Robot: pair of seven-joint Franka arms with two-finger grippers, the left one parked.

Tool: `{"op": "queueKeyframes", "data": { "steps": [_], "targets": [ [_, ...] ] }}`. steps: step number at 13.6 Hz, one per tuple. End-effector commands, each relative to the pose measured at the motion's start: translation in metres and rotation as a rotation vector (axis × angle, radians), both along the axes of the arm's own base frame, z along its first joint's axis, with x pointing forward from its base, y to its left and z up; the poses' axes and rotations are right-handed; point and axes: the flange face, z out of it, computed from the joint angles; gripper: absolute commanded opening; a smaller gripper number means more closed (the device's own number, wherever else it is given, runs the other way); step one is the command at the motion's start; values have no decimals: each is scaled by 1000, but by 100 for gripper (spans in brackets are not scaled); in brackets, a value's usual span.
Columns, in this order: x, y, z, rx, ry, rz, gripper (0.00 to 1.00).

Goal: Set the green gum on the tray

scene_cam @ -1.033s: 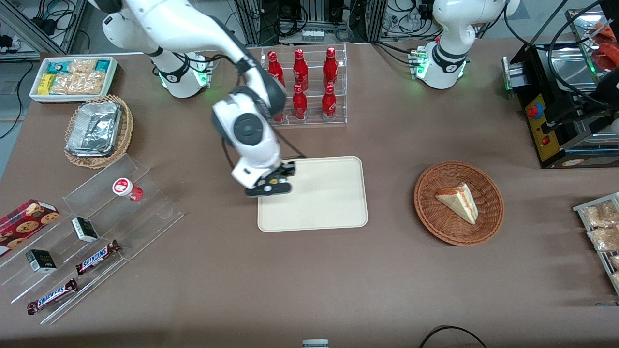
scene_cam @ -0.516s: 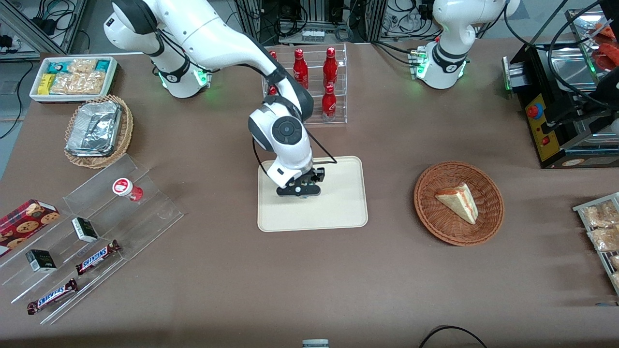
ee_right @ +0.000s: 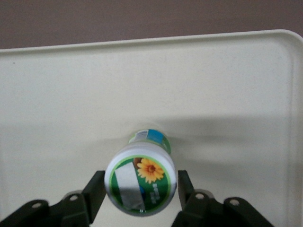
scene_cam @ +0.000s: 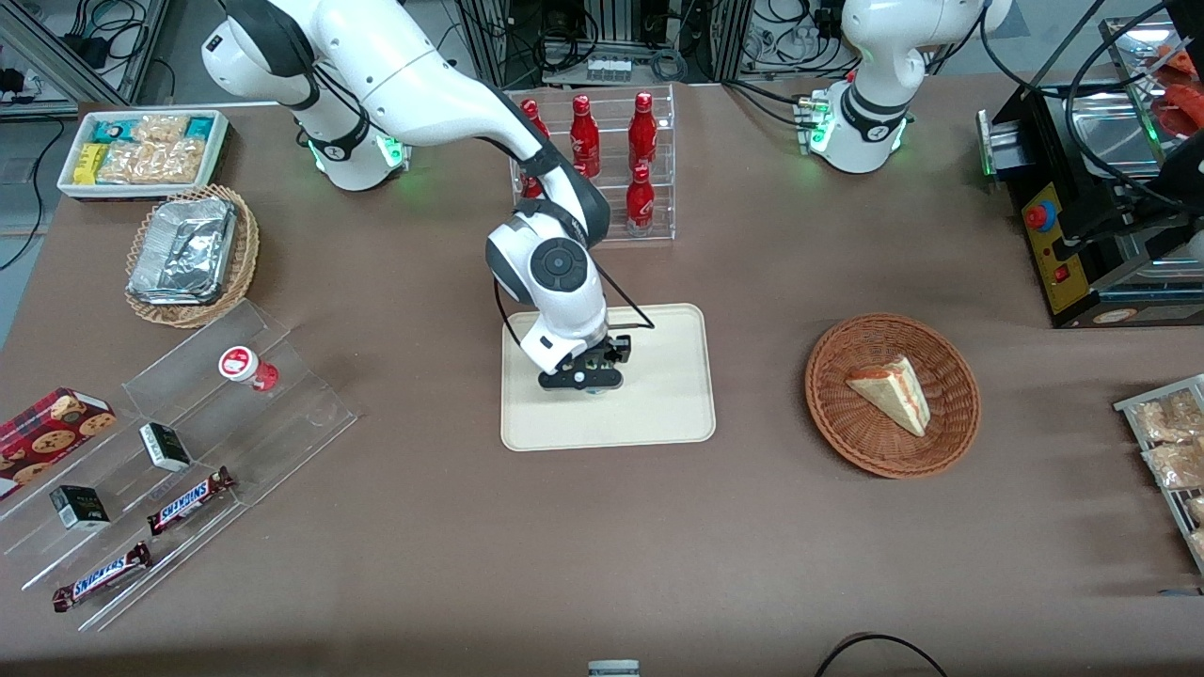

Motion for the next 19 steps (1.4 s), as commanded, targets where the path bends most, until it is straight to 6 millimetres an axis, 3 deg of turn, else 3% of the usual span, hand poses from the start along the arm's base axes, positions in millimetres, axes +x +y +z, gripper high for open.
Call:
{"op": "queueKeyframes", "data": {
  "steps": [1, 6, 13, 19],
  "targets": [
    [6, 5, -1, -18, -44, 29, 100],
    [3, 4, 0, -74, -74, 96, 100],
    [2, 2, 43, -62, -72, 78, 100],
    [-1, -36, 149, -103, 3, 147, 100]
  ]
}}
